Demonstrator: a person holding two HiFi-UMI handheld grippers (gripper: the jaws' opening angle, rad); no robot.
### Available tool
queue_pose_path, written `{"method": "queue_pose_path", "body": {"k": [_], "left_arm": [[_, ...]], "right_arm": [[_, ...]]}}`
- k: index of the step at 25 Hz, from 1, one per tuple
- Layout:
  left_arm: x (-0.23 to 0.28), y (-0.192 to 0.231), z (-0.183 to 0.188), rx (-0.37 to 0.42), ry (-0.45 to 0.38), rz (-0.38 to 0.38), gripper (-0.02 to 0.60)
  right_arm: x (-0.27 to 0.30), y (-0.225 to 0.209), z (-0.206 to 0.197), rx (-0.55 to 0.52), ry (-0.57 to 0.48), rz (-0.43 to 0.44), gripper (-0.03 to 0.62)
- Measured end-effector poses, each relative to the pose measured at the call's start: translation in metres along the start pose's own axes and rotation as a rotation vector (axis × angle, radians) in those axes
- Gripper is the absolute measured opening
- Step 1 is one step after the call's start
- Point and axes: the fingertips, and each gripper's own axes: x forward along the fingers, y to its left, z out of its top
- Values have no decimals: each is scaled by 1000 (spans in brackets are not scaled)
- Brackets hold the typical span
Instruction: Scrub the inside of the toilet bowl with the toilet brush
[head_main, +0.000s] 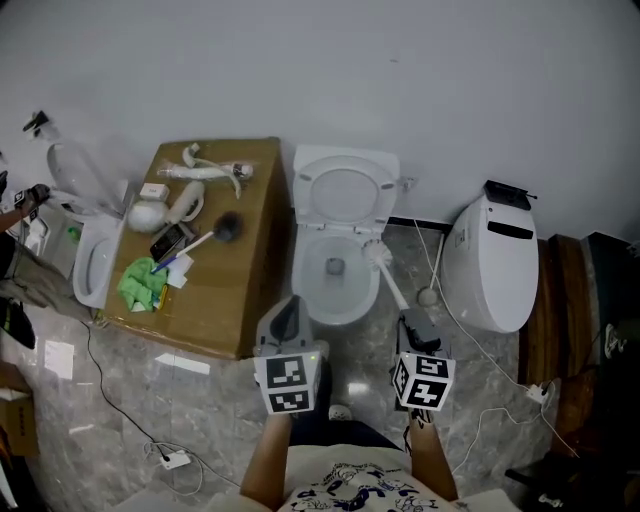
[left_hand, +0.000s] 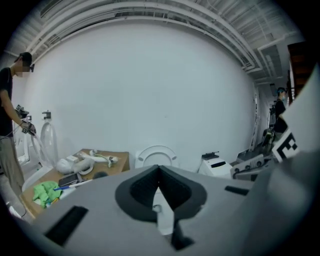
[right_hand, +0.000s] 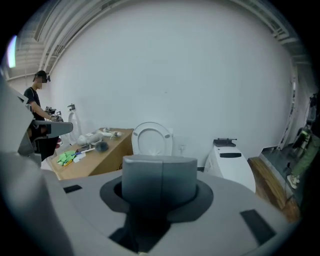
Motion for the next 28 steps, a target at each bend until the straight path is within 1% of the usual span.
{"method": "queue_pose_path", "body": {"k": [5,9,13,22,28], "left_arm": [[49,25,-9,-14,60,-15,2],[87,42,-16,-10,108,-20,2],[119,55,-23,-28,144,-32,1],[174,63,-51,-5,224,-92,2],[192,59,-76,-17,278,-98,2]], "right_arm": [[49,18,8,-42,56,4,163],[83,29,8,-53,114,4,163],[113,35,7,-62,163,5,163],[178,47,-7,-82,257,8,163],[210,48,-29,-123,329,32,163]]}}
